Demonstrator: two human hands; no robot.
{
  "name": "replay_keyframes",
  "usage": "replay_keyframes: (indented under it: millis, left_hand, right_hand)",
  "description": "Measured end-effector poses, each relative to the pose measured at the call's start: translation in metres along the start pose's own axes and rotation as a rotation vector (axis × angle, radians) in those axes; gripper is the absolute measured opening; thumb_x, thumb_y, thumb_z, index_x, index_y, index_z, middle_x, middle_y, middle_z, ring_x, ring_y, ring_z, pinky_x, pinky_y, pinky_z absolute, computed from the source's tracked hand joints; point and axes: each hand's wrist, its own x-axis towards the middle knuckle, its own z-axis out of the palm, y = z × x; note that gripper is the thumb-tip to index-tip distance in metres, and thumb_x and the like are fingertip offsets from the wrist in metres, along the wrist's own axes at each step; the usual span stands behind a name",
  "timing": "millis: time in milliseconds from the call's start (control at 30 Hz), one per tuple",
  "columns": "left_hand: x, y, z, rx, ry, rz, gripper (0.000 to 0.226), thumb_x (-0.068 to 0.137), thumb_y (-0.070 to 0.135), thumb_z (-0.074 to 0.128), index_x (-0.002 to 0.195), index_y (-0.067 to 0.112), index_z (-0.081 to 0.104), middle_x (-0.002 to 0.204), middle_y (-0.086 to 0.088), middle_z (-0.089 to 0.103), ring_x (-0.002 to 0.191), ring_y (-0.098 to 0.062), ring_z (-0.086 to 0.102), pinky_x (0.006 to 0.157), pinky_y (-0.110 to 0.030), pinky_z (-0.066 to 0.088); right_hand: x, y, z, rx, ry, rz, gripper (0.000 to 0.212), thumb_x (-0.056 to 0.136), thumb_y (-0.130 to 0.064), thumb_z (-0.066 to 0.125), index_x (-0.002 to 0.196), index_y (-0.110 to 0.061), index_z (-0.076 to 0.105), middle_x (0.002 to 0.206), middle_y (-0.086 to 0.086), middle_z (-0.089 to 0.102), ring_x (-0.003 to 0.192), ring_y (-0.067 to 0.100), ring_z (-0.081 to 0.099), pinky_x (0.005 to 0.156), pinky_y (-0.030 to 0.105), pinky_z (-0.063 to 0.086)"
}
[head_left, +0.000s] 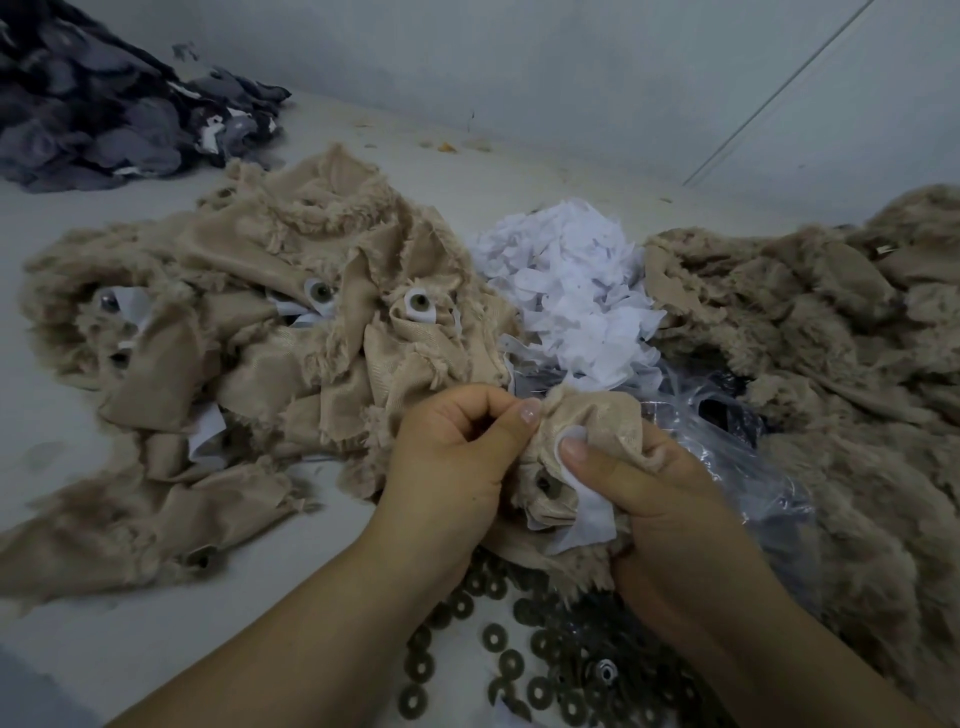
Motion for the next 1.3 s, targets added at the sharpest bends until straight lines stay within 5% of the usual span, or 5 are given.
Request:
replay_keyframes:
  millis: [300,500,633,1133,1300]
  left_hand:
    - [-0.0034,0.0042,-0.0015,0.203,-0.064,0.288,0.011,0.08,0.025,0.075,0.081,0.017,0.067,0.081,-0.001,0.063,0.075,-0.016,0.061,0.067,-0.029,0.053]
    - [-0.0019,0.0007,-0.0015,0.338,-0.071,0.225,0.013,0.073,0.031,0.079,0.082,0.028,0.07,0.08,0.002,0.061,0.068,-0.013,0.056,0.062,-0.031,0.052]
    - [-0.001,0.0023,-0.0025,0.338,-0.089,0.222,0.012,0.075,0.029,0.079,0.084,0.029,0.071,0.08,0.002,0.062,0.07,-0.017,0.057,0.063,-0.035,0.054]
    - [-0.0004,0.008,-0.0018,0.465,-0.135,0.19,0.02,0.078,0.007,0.079,0.085,0.022,0.069,0.088,0.005,0.057,0.081,-0.006,0.057,0.073,-0.019,0.048]
    - [-0.0011,0.0083,0.0001,0.383,-0.107,0.254,0.019,0.079,0.002,0.078,0.077,0.019,0.069,0.088,0.0,0.056,0.078,-0.014,0.057,0.071,-0.03,0.051]
  right_hand:
    - [0.0029,-0.0081,0.0041,-0.247,0.117,-0.125,0.023,0.068,-0.011,0.065,0.089,-0.003,0.066,0.067,-0.006,0.075,0.062,0.003,0.072,0.055,0.014,0.055]
    - [0.0051,-0.0045,-0.0001,-0.336,0.155,-0.052,0.016,0.091,-0.001,0.06,0.083,-0.011,0.069,0.07,-0.006,0.076,0.068,0.008,0.073,0.065,0.029,0.062]
    - [0.0046,-0.0062,0.0024,-0.284,0.154,-0.019,0.019,0.089,-0.002,0.061,0.105,0.004,0.069,0.107,0.024,0.072,0.104,0.039,0.069,0.086,0.047,0.059]
    - [-0.0004,-0.0022,-0.0027,-0.16,0.042,-0.082,0.029,0.071,-0.021,0.072,0.099,-0.014,0.075,0.101,0.018,0.075,0.093,0.034,0.073,0.075,0.039,0.062]
    - [0.0007,-0.0031,-0.0007,-0.097,0.039,-0.059,0.03,0.075,-0.021,0.067,0.103,-0.013,0.073,0.103,0.018,0.075,0.093,0.034,0.073,0.079,0.043,0.062]
